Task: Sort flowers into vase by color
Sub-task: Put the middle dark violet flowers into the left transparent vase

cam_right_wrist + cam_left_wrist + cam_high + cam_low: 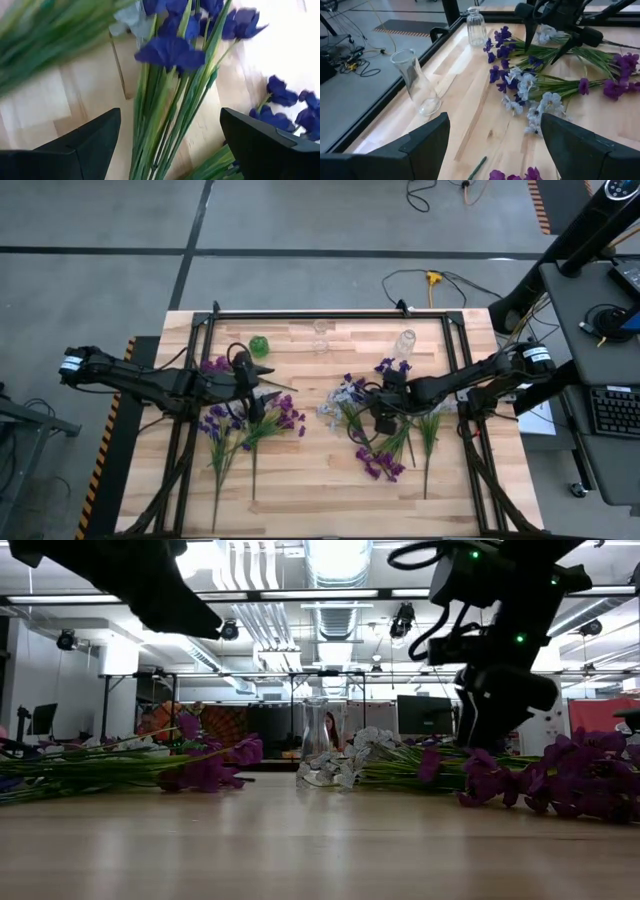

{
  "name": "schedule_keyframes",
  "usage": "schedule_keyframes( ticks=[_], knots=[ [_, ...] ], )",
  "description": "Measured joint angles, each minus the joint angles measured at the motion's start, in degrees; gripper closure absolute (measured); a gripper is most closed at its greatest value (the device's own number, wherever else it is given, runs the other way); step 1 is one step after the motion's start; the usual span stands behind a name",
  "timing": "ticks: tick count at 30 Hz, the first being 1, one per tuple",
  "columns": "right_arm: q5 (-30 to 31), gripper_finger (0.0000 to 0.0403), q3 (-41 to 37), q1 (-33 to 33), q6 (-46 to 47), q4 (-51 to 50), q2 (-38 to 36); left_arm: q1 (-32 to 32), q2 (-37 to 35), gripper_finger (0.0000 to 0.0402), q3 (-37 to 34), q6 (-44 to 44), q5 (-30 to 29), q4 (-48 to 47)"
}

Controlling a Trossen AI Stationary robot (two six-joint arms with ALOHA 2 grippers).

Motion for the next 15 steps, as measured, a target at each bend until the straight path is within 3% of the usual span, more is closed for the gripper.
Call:
schedule_keyframes(
  ticks=[9, 15],
  knots=[
    [-1.8, 0.0078, -2.4, 0.0, 0.3, 4.2, 0.0, 0.0, 0.3, 0.0108, 0.0, 0.0, 0.0, 0.0],
    [-2.5, 0.0111, -3.9, 0.0, 0.1, 6.6, 0.0, 0.0, 0.3, 0.0108, 0.0, 0.0, 0.0, 0.0]
  ],
)
